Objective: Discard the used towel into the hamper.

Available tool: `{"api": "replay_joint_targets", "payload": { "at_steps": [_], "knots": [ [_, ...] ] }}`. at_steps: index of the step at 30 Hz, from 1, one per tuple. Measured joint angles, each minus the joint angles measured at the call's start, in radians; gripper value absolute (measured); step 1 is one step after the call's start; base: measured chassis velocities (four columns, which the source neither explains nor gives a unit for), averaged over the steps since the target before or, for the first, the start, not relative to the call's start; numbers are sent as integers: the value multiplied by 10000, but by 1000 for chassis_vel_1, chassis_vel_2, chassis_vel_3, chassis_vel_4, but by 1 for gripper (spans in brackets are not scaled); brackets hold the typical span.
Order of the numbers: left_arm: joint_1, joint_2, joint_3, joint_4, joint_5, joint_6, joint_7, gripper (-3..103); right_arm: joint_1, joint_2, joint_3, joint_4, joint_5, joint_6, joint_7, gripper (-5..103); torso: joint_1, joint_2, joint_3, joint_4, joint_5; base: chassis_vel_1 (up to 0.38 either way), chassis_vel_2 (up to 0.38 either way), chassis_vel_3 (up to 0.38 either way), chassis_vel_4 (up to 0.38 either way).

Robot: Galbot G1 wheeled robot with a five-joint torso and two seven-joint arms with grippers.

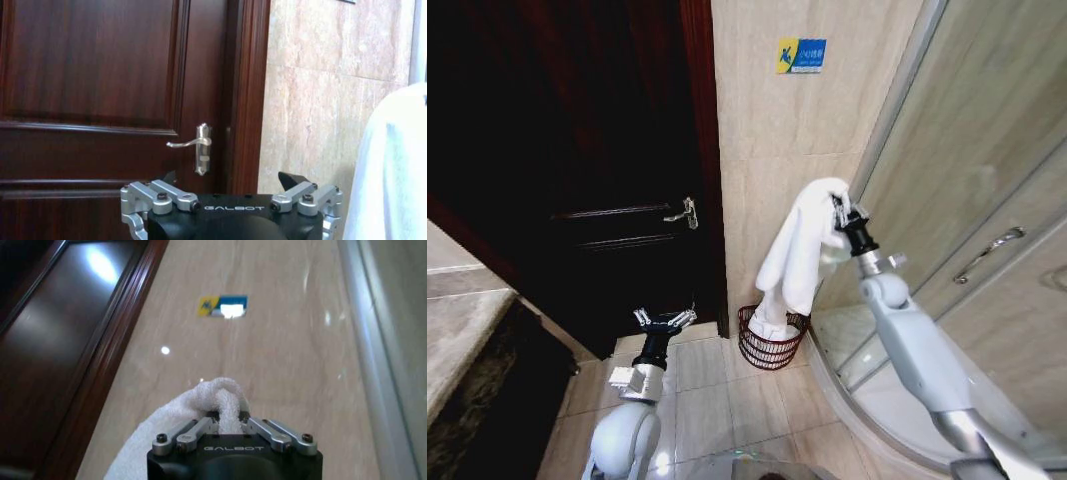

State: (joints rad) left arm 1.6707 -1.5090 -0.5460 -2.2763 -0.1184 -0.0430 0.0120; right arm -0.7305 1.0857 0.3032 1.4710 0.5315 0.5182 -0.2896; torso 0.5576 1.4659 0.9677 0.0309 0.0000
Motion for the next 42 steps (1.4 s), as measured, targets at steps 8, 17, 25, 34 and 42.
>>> {"api": "replay_joint_targets", "payload": {
  "at_steps": [8,17,25,34,42],
  "knots": [
    [0,0,0,0,0,0,0,100,301,687,-346,-2041,-405,704,-396,12,2,0,0,2,-2,0,0,0,0],
    [0,0,0,0,0,0,0,100,360,1318,-338,-4445,-663,1347,-911,12,1,0,0,0,3,0,0,0,0],
    [0,0,0,0,0,0,0,100,431,1871,-665,-6026,-417,1102,-1010,12,2,0,1,1,-1,0,0,0,0],
    [0,0,0,0,0,0,0,100,704,2484,-697,-7568,-829,823,-1185,12,1,0,0,1,0,0,0,0,0],
    [0,0,0,0,0,0,0,100,1176,3134,-234,-9897,-1668,170,-1444,12,1,0,0,1,0,0,0,0,0]
  ]
}}
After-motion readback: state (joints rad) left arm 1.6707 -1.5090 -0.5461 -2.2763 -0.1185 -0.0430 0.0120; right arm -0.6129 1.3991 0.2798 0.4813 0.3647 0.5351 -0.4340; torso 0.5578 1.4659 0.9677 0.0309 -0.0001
